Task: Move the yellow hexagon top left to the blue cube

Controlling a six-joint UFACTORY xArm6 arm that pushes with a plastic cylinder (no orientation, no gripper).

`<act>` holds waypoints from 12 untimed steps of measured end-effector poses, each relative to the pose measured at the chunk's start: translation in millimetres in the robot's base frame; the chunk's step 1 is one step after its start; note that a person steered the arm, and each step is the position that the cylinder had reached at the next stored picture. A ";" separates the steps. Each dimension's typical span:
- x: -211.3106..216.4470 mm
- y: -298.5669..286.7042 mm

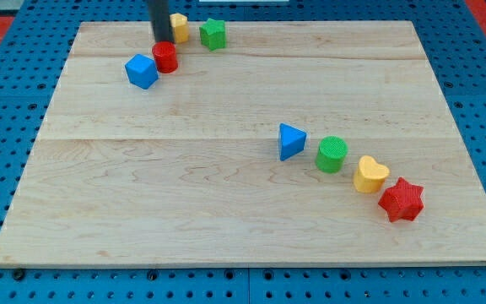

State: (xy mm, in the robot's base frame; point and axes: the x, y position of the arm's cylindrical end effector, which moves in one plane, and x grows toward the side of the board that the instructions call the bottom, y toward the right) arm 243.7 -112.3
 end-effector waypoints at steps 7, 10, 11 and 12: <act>-41.7 31.4; -36.8 -65.6; -25.4 -87.5; -20.9 -94.4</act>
State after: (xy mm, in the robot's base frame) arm 222.8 -206.7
